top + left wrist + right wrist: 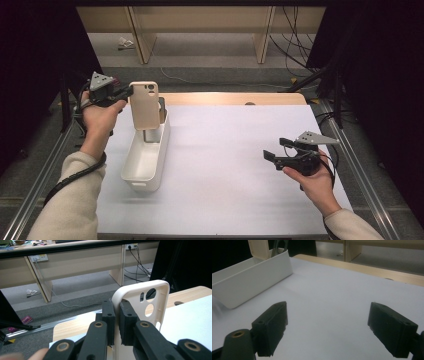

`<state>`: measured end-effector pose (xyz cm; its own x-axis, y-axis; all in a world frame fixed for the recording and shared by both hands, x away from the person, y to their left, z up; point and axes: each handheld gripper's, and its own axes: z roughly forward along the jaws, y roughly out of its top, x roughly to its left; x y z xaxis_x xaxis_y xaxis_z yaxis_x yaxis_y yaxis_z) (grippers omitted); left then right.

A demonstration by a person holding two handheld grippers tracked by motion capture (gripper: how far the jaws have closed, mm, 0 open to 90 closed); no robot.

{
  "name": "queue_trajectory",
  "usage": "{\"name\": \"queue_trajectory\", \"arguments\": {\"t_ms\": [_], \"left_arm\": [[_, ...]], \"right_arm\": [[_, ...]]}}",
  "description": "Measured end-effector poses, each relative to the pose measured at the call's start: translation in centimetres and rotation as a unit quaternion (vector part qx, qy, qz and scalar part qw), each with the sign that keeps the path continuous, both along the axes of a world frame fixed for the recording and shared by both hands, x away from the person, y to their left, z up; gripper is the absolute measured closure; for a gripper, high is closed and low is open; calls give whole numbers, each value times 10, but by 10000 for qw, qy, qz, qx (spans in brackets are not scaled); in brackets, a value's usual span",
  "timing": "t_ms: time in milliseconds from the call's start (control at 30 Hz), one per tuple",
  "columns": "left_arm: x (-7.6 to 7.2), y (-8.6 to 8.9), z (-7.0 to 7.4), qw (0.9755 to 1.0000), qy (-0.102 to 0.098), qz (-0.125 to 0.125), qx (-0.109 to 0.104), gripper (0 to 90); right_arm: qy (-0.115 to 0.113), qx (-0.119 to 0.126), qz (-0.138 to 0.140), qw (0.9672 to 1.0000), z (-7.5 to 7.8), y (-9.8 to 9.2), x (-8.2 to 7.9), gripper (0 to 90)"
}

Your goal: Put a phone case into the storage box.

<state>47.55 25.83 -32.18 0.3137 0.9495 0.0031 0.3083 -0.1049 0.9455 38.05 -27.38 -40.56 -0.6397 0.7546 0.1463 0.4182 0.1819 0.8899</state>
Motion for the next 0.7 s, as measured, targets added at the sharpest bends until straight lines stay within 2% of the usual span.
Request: {"name": "queue_trajectory", "arguments": {"t_ms": [700], "left_arm": [[10, -4, -10, 10000, 68, 3, -4, 838]], "right_arm": [[2, 2, -1, 10000, 0, 0, 0, 171]]}}
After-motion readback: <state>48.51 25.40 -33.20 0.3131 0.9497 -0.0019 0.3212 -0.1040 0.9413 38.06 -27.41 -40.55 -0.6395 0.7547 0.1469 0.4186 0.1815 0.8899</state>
